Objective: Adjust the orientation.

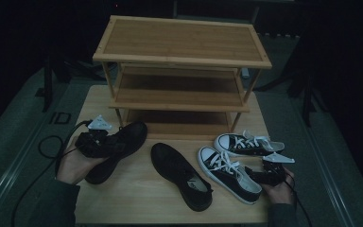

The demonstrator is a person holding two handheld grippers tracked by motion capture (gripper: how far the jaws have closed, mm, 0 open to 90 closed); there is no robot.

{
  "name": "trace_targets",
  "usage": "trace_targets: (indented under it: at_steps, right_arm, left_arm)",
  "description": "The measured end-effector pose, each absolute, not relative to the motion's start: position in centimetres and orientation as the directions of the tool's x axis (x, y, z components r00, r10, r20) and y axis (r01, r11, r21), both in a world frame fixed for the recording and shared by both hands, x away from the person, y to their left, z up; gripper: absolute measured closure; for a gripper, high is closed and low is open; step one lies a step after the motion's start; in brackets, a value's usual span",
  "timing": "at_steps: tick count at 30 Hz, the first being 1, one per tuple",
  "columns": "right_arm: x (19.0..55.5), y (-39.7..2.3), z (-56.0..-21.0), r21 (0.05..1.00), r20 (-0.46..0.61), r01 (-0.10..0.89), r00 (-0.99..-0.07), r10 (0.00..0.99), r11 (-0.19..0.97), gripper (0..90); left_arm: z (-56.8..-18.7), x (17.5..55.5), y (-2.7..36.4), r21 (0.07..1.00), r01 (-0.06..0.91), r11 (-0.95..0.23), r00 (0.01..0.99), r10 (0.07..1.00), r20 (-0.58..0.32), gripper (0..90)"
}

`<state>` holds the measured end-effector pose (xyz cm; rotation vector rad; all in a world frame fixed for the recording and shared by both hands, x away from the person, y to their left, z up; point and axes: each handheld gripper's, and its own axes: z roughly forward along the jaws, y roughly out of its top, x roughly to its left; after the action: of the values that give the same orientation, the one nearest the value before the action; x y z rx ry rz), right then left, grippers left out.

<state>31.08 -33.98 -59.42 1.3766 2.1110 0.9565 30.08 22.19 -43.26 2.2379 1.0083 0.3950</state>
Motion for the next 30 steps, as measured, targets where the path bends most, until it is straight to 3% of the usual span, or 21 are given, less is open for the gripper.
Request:
trace_targets:
  at_steps: [14,20,26,30]
  right_arm:
    - [31.1,-34.0,-59.4,0.749,0.007,0.607,-0.406,0.914,0.265,13.8]
    - [31.1,-34.0,-59.4,0.749,0.007,0.607,-0.406,0.914,0.264,13.8]
    - [31.1,-34.0,-59.4,0.749,0.007,0.607,-0.406,0.914,0.264,13.8]
    - [31.1,-34.0,-59.4,0.749,0.007,0.608,-0.405,0.914,0.264,13.8]
  left_arm:
    - [-43.9,29.5,17.2,0.645,0.534,-0.546,0.716,0.698,-0.004,53.0]
    - [-44.2,29.2,15.5,0.644,0.532,-0.550,0.722,0.692,-0.006,46.1]
    - [-44.4,28.9,13.6,0.640,0.530,-0.556,0.732,0.681,-0.015,33.1]
    - [-44.8,28.7,12.1,0.636,0.518,-0.571,0.751,0.660,-0.020,30.2]
